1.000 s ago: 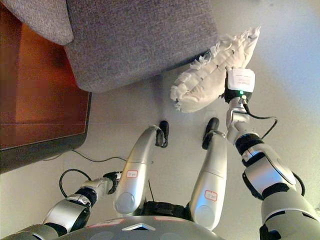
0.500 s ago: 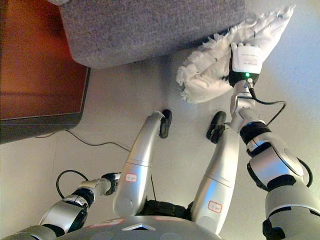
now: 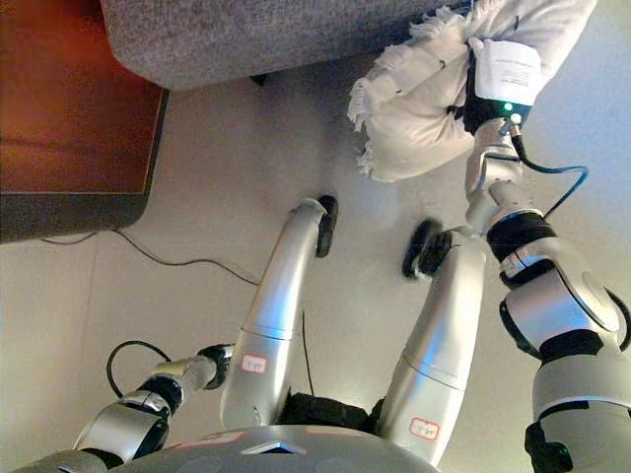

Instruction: Pick up the pillow and put it on the sofa.

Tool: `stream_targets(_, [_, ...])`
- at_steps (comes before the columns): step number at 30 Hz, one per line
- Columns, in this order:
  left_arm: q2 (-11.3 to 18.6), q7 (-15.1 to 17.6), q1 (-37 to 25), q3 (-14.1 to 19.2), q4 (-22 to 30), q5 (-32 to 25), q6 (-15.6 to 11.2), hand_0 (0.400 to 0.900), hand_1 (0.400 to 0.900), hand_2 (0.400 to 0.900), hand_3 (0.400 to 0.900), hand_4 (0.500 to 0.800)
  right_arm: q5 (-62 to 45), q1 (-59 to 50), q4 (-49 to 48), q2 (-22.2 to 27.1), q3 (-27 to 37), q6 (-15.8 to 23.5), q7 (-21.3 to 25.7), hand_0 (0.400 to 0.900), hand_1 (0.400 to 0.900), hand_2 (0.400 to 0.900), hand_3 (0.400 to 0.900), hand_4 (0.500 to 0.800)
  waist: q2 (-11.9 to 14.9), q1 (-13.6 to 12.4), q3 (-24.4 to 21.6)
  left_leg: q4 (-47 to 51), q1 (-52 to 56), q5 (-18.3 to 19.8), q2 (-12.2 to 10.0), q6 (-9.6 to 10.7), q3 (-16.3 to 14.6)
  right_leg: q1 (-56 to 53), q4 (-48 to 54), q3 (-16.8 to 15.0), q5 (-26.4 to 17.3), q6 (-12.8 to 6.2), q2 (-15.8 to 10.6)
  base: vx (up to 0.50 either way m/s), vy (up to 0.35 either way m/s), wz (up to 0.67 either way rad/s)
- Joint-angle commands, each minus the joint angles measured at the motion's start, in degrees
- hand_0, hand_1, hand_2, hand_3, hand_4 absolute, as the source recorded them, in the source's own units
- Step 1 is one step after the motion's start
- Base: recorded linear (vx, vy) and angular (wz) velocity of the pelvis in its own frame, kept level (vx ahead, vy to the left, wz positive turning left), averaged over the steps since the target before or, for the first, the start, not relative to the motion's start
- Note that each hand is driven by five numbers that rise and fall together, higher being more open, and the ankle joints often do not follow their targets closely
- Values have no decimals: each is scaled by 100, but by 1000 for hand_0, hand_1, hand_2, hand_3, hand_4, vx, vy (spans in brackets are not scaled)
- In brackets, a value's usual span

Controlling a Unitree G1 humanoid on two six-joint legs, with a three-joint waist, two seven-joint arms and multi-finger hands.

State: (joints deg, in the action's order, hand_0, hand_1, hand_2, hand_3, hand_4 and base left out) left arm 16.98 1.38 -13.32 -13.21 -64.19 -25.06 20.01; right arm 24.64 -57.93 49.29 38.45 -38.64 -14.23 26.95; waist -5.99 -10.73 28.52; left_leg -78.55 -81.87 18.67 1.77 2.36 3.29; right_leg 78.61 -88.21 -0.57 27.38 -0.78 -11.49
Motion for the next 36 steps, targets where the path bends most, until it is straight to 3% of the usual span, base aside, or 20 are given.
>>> stream_targets(1, [116,54,692,-57,-271,0,265,900,900,900,900,800,-130,418,-522,61,-202,269,-247,400,400,400,400,500,-221,-64,123,-118,454,211,72,-433,-265,-252,506,-128,-370,235,-60,14,-3,6])
stream_targets(12, [165,-58,910,-4,-256,60,-17,900,900,900,900,800,-97,622,-444,145,-6,362,-368,400,400,400,400,500,-270,7,125,-353,649,244,-118,-326,-292,-403,171,-218,-324,271,-43,13,0,3])
stream_targets(18, [125,-42,1035,67,-322,130,-346,900,900,900,900,800,-27,807,-413,111,108,537,-537,400,400,400,400,500,-195,49,62,-131,1231,205,-256,-299,-329,-924,433,-163,-436,254,-25,11,-1,-6])
stream_targets(21, [115,-15,984,50,-332,105,-460,900,900,900,900,800,160,884,-409,15,88,648,-484,400,400,400,400,500,-100,62,-89,327,1706,134,-260,-271,-298,-1354,1063,-51,-648,109,-92,-26,31,-16])
stream_targets(25, [54,-77,738,-32,-323,-90,-516,900,900,900,900,800,416,902,-519,-43,20,708,-503,400,400,400,400,500,53,36,-362,1775,2800,-126,-234,-224,-377,-2296,2529,269,-1133,-170,-323,-63,58,-22])
stream_targets(30, [11,262,699,-47,-295,118,-728,900,900,900,900,800,373,1299,-878,-66,136,612,-648,400,400,400,400,500,253,-7,-641,3041,4069,-354,-193,-170,-521,-3546,3676,676,-1498,-295,-525,86,-28,0])
stream_targets(32, [105,441,664,-227,-321,371,-607,900,900,900,900,800,126,918,-496,44,171,726,-1084,400,400,400,400,500,337,-155,-826,3368,4570,-393,-207,-136,-521,-4148,4155,856,-1626,-344,-641,249,-104,18])
stream_targets(36, [253,626,627,-199,-472,537,-509,900,900,900,900,800,-204,368,-329,109,-13,706,-1650,400,400,400,400,500,479,-259,-1065,4002,5434,-477,-245,-95,-508,-5059,4886,1069,-1772,-392,-736,176,-26,2])
